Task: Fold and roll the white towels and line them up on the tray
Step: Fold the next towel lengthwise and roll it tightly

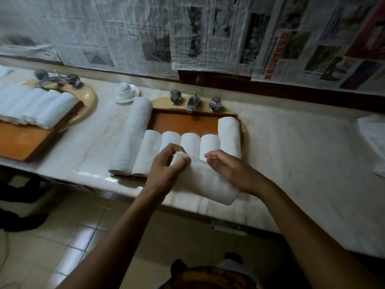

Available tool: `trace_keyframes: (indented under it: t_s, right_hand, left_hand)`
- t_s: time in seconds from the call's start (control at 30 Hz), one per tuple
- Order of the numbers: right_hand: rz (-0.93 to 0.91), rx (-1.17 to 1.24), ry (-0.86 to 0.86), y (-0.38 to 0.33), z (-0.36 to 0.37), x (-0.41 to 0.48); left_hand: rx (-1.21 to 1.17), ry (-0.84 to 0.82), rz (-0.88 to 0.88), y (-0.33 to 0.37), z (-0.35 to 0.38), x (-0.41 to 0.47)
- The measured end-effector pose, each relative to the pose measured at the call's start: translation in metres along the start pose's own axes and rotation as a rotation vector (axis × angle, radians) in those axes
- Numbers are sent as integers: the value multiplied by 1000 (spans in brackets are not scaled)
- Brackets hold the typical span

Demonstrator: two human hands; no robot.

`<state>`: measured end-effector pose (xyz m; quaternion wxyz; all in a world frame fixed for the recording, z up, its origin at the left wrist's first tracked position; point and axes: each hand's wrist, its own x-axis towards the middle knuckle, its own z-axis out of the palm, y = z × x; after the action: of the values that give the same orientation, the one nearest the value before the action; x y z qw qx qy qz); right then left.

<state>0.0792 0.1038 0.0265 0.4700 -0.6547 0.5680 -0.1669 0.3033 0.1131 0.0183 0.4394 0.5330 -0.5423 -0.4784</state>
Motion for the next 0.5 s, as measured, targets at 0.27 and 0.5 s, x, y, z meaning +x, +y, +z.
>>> trace_keyframes:
  t_s: [0.27, 0.5]
  right_hand:
    - [-138, -378, -45, -49, 13, 51]
    - [-220, -375, -116, -72, -4, 127]
  left_hand:
    - [41, 120, 35, 0, -45, 45]
    - [-3, 214, -32, -13, -75, 96]
